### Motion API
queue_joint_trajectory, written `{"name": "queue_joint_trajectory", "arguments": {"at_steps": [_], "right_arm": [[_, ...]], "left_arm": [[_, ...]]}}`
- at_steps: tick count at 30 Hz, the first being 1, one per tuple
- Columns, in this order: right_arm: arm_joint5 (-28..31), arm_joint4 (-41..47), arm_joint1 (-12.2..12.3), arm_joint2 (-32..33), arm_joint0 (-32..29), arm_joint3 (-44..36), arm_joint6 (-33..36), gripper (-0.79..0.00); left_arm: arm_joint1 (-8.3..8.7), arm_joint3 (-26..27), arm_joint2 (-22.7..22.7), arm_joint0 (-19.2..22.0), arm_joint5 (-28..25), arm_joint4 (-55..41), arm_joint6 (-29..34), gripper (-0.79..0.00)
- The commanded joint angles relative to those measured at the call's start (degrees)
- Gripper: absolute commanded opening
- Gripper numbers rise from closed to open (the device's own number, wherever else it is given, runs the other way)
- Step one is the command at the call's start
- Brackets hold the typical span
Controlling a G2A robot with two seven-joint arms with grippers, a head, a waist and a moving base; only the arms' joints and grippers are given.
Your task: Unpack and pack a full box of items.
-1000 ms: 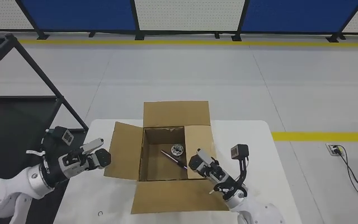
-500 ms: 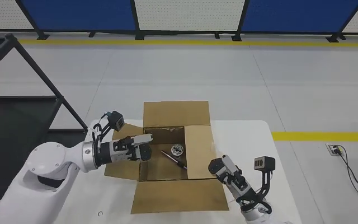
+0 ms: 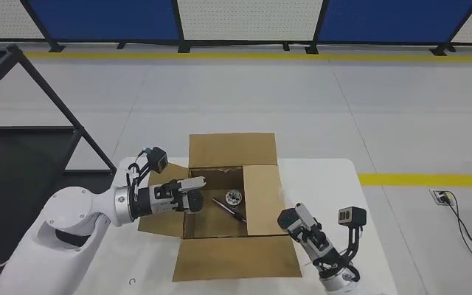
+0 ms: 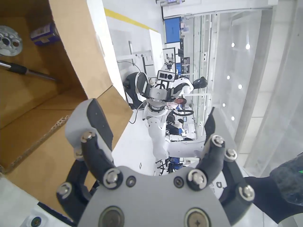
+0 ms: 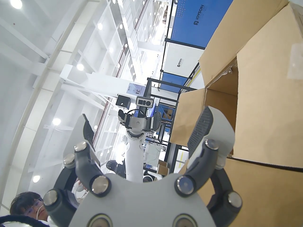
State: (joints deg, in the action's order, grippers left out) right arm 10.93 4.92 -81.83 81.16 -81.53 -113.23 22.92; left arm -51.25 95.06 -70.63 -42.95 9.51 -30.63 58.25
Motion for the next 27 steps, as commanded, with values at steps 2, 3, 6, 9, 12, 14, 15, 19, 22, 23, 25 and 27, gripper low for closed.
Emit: {"name": "queue_joint_trajectory", "arguments": {"at_steps": [2, 3, 6, 9, 12, 14, 15, 19, 22, 23, 25, 27], "right_arm": [[1.34, 2.13, 0.04, -0.28, 0.5, 1.04, 0.09, 0.0], [2.07, 2.63, 0.08, -0.08, 0.44, 1.24, -0.05, 0.0], [4.26, 4.09, 0.27, 0.91, -0.6, 0.86, 0.22, 0.0], [6.69, 5.01, 0.55, 2.26, -2.58, -0.23, 0.86, 0.0], [8.39, 5.61, 0.8, 3.54, -4.67, -1.22, 0.93, 0.0], [9.25, 5.78, 0.93, 4.08, -5.91, -1.86, 0.81, 0.0], [9.65, 5.75, 1.0, 4.29, -6.46, -2.17, 0.82, 0.0], [10.71, 5.63, 1.24, 4.95, -8.06, -3.19, 0.79, 0.0], [11.16, 5.11, 1.42, 5.18, -8.87, -3.86, 0.86, 0.0], [11.24, 4.64, 1.49, 5.16, -9.12, -4.1, 1.07, 0.0], [11.44, 3.57, 1.64, 4.98, -9.53, -4.56, 1.89, 0.0], [11.64, 2.57, 1.79, 4.68, -9.91, -4.83, 2.75, 0.0]], "left_arm": [[-0.73, -0.21, 4.0, 0.37, 0.58, 2.02, -2.74, 0.0], [-1.14, -0.51, 5.72, 1.05, 0.84, 2.4, -3.72, 0.0], [-2.62, -2.92, 11.43, 4.06, 1.32, 3.17, -5.0, 0.0], [-4.46, -7.58, 17.12, 7.86, 1.57, 4.51, -6.68, 0.0], [-6.57, -12.4, 22.35, 11.33, 1.59, 4.73, -8.11, 0.0], [-7.95, -15.21, 25.26, 13.33, 1.57, 4.87, -8.83, 0.0], [-8.63, -16.49, 26.36, 14.07, 1.23, 3.92, -8.69, 0.0], [-11.05, -21.29, 30.22, 16.77, 0.33, 3.66, -10.05, 0.0], [-12.63, -23.91, 31.76, 18.06, -0.72, 1.75, -10.23, 0.0], [-13.07, -24.82, 32.05, 18.46, -1.1, 1.28, -10.38, 0.0], [-13.84, -26.11, 32.46, 19.15, -1.91, 0.72, -10.84, 0.0], [-14.44, -26.76, 32.61, 19.68, -2.8, 0.35, -10.99, 0.0]]}}
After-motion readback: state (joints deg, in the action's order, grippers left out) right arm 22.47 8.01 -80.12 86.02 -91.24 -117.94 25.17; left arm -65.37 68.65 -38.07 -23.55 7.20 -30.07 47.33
